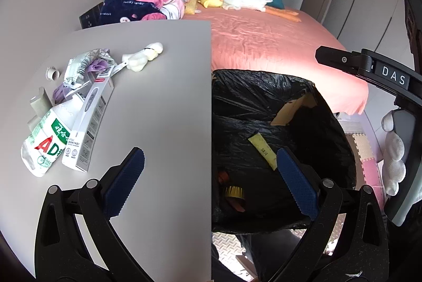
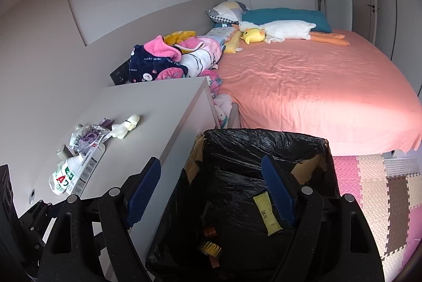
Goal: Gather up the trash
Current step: 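Move the left tool to the thermometer box while the right tool moves to the white figure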
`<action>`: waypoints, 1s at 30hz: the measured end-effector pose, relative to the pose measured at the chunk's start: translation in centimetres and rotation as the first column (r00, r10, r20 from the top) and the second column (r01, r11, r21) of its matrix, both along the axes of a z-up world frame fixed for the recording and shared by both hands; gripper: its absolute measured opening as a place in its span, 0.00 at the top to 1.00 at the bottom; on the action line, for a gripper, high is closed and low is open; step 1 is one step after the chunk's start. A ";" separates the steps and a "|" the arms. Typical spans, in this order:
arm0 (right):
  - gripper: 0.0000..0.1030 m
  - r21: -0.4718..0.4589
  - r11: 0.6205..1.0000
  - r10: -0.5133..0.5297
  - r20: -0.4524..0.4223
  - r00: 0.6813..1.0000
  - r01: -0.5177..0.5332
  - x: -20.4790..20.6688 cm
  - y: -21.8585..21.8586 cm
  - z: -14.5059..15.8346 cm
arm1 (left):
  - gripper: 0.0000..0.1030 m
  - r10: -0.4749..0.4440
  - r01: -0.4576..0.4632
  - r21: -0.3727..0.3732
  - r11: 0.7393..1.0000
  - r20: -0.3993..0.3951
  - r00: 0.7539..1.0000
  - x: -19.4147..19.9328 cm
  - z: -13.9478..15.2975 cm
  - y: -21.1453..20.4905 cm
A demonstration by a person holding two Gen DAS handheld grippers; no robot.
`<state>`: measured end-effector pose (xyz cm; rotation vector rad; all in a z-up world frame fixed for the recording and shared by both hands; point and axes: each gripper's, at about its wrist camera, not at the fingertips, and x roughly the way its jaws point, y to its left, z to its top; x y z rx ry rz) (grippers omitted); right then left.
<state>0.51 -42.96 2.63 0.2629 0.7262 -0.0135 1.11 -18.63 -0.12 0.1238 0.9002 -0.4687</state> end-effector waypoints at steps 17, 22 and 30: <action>0.23 -0.010 0.994 0.109 -0.001 0.994 -0.109 2.9 3.8 -1.0 | 0.06 0.132 -0.131 -0.012 0.991 0.073 0.989 1.4 0.1 5.4; 0.23 -0.013 0.992 0.128 0.002 0.992 -0.128 3.7 4.4 -1.3 | 0.06 0.174 -0.175 -0.006 0.985 0.077 0.982 2.3 0.0 6.8; 0.23 -0.016 0.988 0.152 -0.004 0.988 -0.152 4.9 5.4 -1.6 | 0.06 0.228 -0.228 -0.013 0.974 0.055 0.972 3.9 -0.9 9.0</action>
